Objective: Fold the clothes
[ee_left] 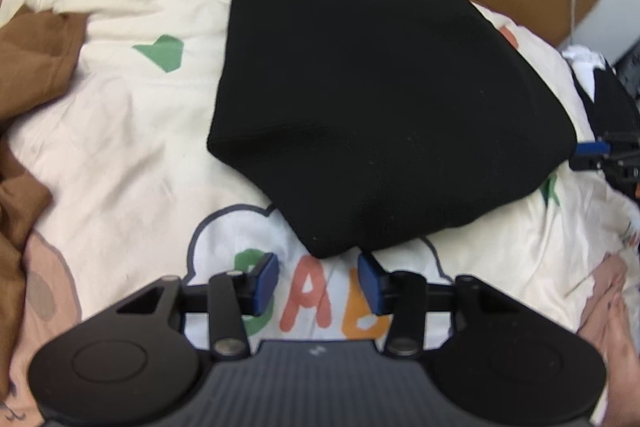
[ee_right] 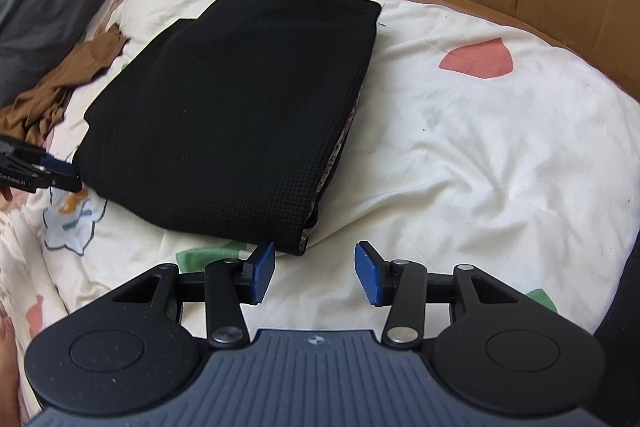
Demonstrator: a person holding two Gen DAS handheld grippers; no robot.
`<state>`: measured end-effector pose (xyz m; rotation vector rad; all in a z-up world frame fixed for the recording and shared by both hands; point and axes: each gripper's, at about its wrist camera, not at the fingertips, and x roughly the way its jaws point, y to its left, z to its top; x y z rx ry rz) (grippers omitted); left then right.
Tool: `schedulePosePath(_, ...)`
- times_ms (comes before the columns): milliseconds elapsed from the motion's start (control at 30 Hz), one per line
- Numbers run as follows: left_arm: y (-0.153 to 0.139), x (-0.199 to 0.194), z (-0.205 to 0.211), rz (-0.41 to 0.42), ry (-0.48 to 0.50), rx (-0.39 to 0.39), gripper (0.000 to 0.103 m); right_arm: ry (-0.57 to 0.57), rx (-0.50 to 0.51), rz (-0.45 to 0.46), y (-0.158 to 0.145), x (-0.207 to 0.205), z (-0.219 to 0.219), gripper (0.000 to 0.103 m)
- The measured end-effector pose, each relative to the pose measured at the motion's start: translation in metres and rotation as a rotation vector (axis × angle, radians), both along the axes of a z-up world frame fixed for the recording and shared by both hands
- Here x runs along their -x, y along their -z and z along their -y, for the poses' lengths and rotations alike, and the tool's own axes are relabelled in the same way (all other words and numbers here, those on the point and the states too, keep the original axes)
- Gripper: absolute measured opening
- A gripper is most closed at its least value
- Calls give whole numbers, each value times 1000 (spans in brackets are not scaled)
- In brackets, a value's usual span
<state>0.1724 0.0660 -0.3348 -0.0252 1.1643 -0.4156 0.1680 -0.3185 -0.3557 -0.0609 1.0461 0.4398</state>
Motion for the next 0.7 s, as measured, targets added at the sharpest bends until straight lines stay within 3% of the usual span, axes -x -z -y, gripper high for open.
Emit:
schedulePosePath(233,1,-3,6,54,55,-27,39,-33,39,10,2,-3,-4,31)
schedulePosePath(333,0,-7,3,62,43,-16,32,-67,59,33,1,-1,-11,30)
schedulePosePath(567,2,-5,7,78,68,-11,32,-117,47,55,-2,1,-19,29)
schedulePosePath(600,2,-5,6,81,68,-7,30,-115,43,51,-1,0,-19,25)
schedulePosePath(633,3,-4,7,83,71,-3,19,-113,38,46,-1,-1,-19,10)
schedulePosePath(700,3,-3,8,87,97,0,9,-112,43,47,-1,-1,-19,7)
